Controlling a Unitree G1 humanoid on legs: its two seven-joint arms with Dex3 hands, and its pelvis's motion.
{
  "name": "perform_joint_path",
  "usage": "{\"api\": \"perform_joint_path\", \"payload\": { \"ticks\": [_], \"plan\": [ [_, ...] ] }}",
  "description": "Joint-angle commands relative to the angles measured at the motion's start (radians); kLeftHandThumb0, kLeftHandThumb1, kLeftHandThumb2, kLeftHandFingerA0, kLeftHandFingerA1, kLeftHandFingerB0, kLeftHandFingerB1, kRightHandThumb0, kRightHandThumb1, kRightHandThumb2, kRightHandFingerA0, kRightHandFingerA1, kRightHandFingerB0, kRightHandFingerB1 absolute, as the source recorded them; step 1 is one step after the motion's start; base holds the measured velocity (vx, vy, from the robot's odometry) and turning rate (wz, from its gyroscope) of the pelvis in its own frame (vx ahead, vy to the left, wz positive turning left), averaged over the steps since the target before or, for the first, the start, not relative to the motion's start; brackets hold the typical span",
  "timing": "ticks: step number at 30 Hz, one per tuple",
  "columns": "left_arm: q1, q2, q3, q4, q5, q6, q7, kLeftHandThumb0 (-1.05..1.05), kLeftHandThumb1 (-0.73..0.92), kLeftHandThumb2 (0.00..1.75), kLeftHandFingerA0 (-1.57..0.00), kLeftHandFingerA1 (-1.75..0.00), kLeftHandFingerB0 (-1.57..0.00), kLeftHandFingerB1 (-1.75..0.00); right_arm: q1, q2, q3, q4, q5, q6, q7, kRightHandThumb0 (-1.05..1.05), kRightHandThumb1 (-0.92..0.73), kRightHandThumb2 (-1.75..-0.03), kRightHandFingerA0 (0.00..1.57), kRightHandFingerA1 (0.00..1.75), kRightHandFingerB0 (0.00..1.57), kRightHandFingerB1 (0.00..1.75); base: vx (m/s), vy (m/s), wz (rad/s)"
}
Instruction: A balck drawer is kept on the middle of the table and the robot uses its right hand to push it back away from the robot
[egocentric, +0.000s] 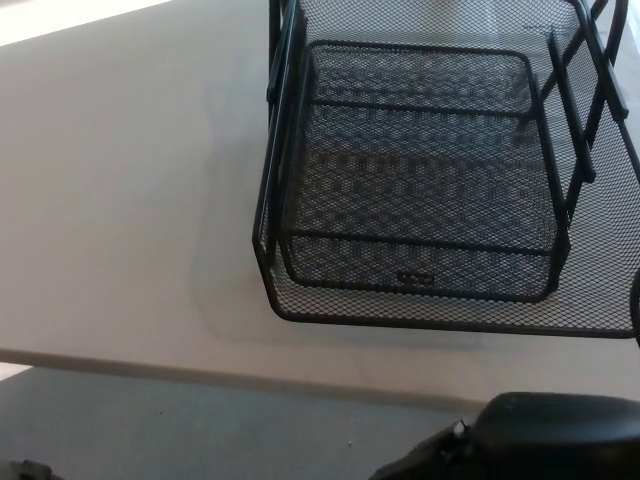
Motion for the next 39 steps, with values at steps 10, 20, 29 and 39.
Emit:
{"api": "perform_joint_path", "payload": {
  "ticks": [10, 20, 29, 39],
  "plan": [
    [-0.001, 0.023, -0.004, 0.0, 0.019, -0.024, -0.025, -0.55, 0.75, 0.63, -0.47, -0.38, -0.34, -0.33, -0.158, 0.11, 0.146, 0.217, 0.009, 0.175, 0.056, -0.52, -0.77, -0.63, 0.46, 0.42, 0.35, 0.35, 0.0, 0.0, 0.0],
    [-0.006, 0.017, -0.007, 0.006, 0.026, -0.021, -0.018, -0.56, 0.72, 0.63, -0.46, -0.39, -0.32, -0.33, -0.352, 0.167, 0.209, 0.425, -0.044, 0.226, 0.108, -0.53, -0.79, -0.65, 0.42, 0.39, 0.33, 0.33, 0.0, 0.0, 0.0],
    [-0.009, 0.017, -0.013, 0.006, 0.027, -0.019, -0.018, -0.56, 0.72, 0.62, -0.46, -0.39, -0.32, -0.33, -0.444, 0.191, 0.216, 0.49, -0.07, 0.258, 0.118, -0.52, -0.79, -0.65, 0.42, 0.39, 0.33, 0.33, 0.0, 0.0, 0.0],
    [-0.009, 0.017, -0.013, 0.006, 0.027, -0.019, -0.018, -0.56, 0.72, 0.62, -0.46, -0.39, -0.32, -0.33, -0.442, 0.201, 0.21, 0.492, -0.083, 0.264, 0.13, -0.52, -0.79, -0.65, 0.42, 0.39, 0.33, 0.33, 0.0, 0.0, 0.0]
  ]
}}
